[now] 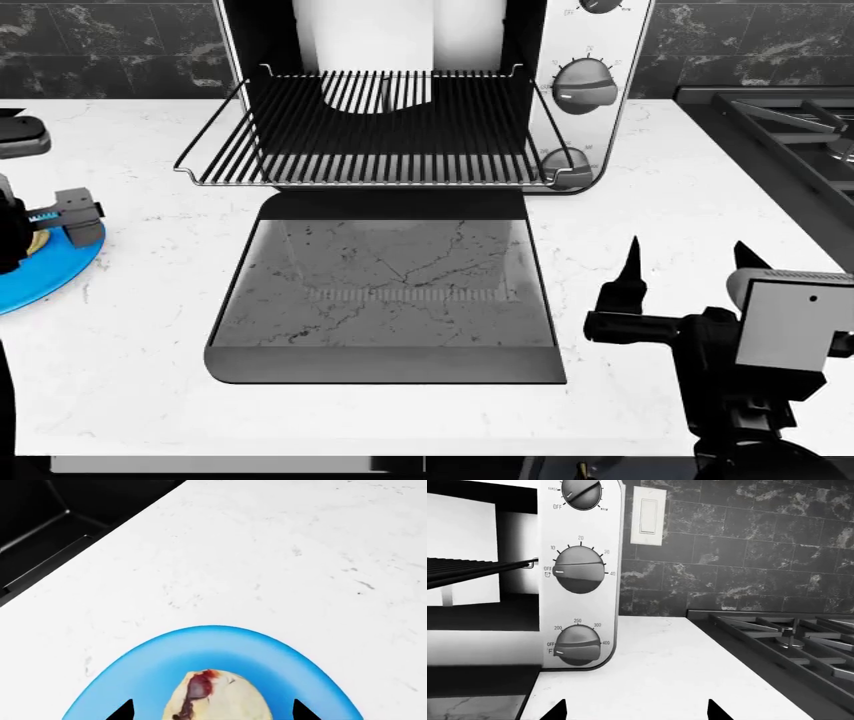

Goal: Place the scone on the rack of the toaster oven.

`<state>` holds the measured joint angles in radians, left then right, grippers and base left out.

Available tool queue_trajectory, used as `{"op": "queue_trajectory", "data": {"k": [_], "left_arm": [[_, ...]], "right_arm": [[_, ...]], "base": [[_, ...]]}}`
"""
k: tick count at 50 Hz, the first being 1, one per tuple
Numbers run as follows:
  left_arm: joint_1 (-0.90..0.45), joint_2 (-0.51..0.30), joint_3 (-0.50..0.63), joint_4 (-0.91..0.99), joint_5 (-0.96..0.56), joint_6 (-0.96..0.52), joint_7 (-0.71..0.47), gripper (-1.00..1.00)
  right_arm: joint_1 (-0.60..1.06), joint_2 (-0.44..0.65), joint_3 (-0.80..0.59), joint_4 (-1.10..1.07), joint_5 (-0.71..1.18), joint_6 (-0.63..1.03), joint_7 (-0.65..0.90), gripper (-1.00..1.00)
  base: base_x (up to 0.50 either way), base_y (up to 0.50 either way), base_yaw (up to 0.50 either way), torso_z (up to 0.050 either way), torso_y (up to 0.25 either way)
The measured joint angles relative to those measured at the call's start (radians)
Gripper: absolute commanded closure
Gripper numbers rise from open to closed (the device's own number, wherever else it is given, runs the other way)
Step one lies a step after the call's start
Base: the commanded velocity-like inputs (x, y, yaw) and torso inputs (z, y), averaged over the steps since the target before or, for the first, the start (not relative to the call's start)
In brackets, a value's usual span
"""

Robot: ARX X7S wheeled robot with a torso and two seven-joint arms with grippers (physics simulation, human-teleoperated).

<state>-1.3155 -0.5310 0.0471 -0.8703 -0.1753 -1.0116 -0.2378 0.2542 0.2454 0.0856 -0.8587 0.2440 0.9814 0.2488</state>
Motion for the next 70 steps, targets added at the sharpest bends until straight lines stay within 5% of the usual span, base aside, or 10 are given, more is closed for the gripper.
{"op": "queue_trajectory", "data": {"k": [24, 49, 70], "left_arm": [[0.013, -0.004, -0.044, 0.065, -0.024, -0.037, -0.01, 1.0], [-0.035, 0.023, -0.104, 0.516, -0.146, -0.266, -0.014, 1.0], [-0.158, 0.085, -0.076, 0.691, -0.222, -0.423, -0.006, 1.0]], "right_arm": [[-0.008, 0.004, -0.004, 0.009, 0.01, -0.015, 0.009, -1.0], [-0.011, 0.009, -0.003, 0.013, 0.025, -0.022, 0.017, -1.0], [0.005, 0.015, -0.007, 0.014, 0.039, -0.011, 0.025, -1.0]], "base": [[0.0, 0.0, 0.0, 0.0, 0.0], [0.0, 0.0, 0.0, 0.0, 0.0], [0.0, 0.0, 0.0, 0.0, 0.0]]}}
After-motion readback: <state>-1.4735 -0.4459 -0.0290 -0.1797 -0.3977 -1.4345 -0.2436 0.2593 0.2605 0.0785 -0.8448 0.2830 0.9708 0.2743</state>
